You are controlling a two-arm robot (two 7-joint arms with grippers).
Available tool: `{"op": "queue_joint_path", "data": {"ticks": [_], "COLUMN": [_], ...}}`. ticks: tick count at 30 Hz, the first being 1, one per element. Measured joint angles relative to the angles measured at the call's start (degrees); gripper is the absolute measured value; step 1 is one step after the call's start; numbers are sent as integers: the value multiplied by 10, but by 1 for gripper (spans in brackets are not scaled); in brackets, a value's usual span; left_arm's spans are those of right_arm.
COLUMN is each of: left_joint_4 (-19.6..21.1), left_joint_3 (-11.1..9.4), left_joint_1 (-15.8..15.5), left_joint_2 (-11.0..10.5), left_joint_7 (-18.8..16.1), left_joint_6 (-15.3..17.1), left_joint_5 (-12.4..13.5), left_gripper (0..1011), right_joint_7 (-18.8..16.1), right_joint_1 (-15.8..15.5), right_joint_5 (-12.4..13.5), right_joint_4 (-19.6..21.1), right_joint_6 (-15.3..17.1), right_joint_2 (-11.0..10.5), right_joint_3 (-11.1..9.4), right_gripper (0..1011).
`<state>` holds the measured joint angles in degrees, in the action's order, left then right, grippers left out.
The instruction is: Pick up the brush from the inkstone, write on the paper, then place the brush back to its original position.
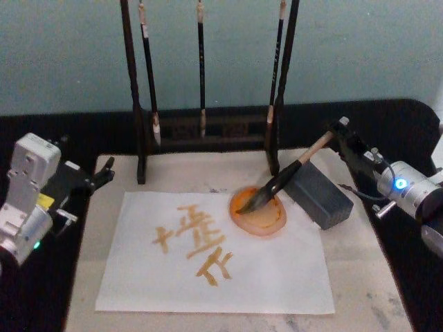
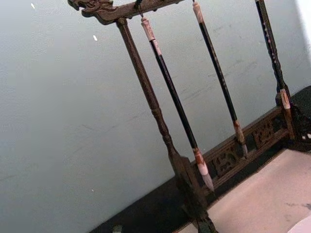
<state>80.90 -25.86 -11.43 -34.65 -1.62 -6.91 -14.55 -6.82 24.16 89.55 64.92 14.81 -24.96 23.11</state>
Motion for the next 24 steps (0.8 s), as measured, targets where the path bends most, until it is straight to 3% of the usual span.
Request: {"op": "queue_joint_path", "data": {"ticks": [8, 14, 18, 24], "left_joint_4": [0, 0, 0, 0], "left_joint_3": [0, 0, 0, 0], "left_joint_1": [0, 0, 0, 0], "left_joint_2": [0, 0, 0, 0], "left_joint_7": [0, 0, 0, 0], "left_joint_6": [0, 0, 0, 0], "left_joint_5": [0, 0, 0, 0], "left_gripper": [1010, 1010, 1010, 1010], "right_joint_7": [0, 9, 22, 46], "right_joint_1": [0, -8, -24, -62], "right_joint_5": [0, 13, 15, -40], "right_joint_4": [0, 12, 43, 116], "right_joint_6": [0, 2, -7, -72], "right_joint_2": [0, -6, -19, -48], "right_joint_3": [0, 0, 1, 15], "right_gripper": [1000, 1000, 1000, 1000]}}
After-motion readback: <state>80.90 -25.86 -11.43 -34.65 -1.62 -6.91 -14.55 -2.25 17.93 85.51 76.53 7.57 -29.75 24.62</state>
